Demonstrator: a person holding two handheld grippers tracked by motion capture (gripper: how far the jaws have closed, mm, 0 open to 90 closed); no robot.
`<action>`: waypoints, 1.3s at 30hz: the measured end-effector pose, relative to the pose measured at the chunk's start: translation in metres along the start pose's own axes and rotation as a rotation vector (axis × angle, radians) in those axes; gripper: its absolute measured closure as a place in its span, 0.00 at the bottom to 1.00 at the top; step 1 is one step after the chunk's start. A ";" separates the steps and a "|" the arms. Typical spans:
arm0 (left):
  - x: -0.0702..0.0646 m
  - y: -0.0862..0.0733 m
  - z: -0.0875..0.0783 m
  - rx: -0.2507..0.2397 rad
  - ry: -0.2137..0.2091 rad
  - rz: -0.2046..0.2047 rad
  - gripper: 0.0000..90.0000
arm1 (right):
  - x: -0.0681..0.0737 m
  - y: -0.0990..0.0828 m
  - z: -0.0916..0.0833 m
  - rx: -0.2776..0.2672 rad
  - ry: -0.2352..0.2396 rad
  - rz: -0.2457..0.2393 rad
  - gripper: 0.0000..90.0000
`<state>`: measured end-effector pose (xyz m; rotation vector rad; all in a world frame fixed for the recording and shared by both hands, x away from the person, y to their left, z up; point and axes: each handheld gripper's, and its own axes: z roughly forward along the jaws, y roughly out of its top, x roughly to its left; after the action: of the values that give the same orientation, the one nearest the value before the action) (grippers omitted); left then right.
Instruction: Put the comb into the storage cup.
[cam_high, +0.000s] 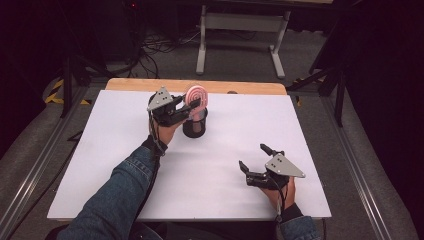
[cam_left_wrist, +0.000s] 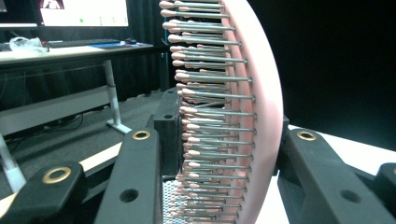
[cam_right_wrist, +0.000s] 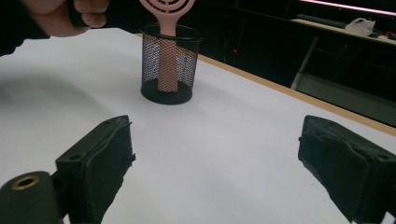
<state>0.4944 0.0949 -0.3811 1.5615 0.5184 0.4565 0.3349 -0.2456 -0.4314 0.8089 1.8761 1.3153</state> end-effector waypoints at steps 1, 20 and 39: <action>0.000 0.000 0.000 0.000 0.000 0.000 0.70 | 0.000 0.000 0.000 0.000 0.001 0.001 0.12; 0.004 -0.005 -0.005 -0.011 0.027 -0.039 0.69 | -0.001 -0.001 -0.001 -0.004 -0.034 0.007 0.18; 0.000 0.004 -0.004 0.054 0.032 0.034 0.68 | 0.000 -0.001 0.000 0.005 -0.025 0.005 0.20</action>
<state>0.4924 0.0975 -0.3774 1.6188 0.5326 0.4978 0.3347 -0.2466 -0.4325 0.8295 1.8591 1.2985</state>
